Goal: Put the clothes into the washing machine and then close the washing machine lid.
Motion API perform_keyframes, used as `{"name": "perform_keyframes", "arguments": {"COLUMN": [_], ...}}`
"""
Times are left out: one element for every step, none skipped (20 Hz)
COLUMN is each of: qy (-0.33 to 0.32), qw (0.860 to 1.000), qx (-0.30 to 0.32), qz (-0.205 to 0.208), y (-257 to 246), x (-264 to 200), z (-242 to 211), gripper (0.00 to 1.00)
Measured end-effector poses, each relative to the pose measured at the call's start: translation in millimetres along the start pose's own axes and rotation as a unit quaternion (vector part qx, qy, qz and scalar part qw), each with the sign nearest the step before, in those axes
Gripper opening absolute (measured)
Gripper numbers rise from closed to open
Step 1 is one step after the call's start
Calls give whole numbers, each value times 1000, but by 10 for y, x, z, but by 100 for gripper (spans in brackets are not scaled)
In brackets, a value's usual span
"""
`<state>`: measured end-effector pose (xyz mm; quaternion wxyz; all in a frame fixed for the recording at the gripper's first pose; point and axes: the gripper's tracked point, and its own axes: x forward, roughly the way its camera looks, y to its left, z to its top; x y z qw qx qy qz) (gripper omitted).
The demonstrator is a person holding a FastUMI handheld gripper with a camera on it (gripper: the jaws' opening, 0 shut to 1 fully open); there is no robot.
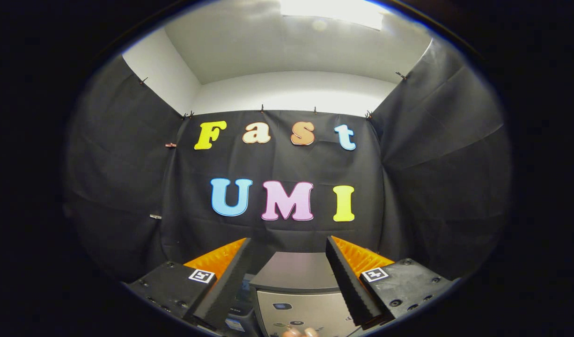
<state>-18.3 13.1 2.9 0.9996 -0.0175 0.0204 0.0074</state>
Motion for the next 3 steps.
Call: {"name": "perform_keyframes", "arguments": {"qy": [1, -1, -4], "qw": [1000, 1000, 1000], "qx": [2, 6, 5], "qz": [-1, 1, 0], "y": [-6, 6, 1], "x": [3, 3, 3], "z": [6, 23, 39], "gripper": [98, 98, 98]}}
